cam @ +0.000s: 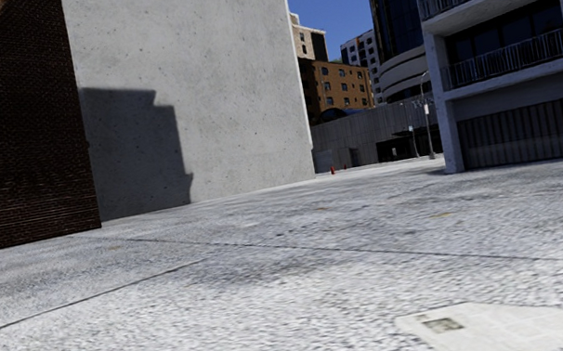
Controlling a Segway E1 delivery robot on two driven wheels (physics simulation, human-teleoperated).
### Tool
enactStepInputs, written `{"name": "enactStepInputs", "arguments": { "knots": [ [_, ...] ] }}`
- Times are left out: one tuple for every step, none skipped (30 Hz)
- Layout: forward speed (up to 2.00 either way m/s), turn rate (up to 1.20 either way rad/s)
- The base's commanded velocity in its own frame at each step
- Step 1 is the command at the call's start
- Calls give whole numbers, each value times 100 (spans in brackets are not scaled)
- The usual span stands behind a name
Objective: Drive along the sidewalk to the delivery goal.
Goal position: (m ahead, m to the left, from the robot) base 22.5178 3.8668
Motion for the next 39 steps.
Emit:
{"name": "enactStepInputs", "arguments": {
  "knots": [
    [200, 0],
    [200, 0],
    [200, 0],
    [200, 0],
    [200, 0],
    [200, 0],
    [200, 0],
    [200, 0],
    [200, 0],
    [200, 0],
    [200, 0],
    [200, 0],
    [200, 0],
    [200, 0],
    [200, 0],
    [200, 0],
    [200, 0],
    [200, 0],
    [200, 0],
    [200, 0],
    [200, 0],
    [200, 0],
    [200, 0],
    [200, 0],
    [200, 0],
    [200, 0],
    [200, 0],
    [200, 0],
    [200, 0],
    [200, 0],
    [200, 0],
    [200, 0],
    [200, 0],
    [200, 0],
    [200, 0],
    [200, 0],
    [200, 0],
    [200, 0],
    [200, 0]
  ]
}}
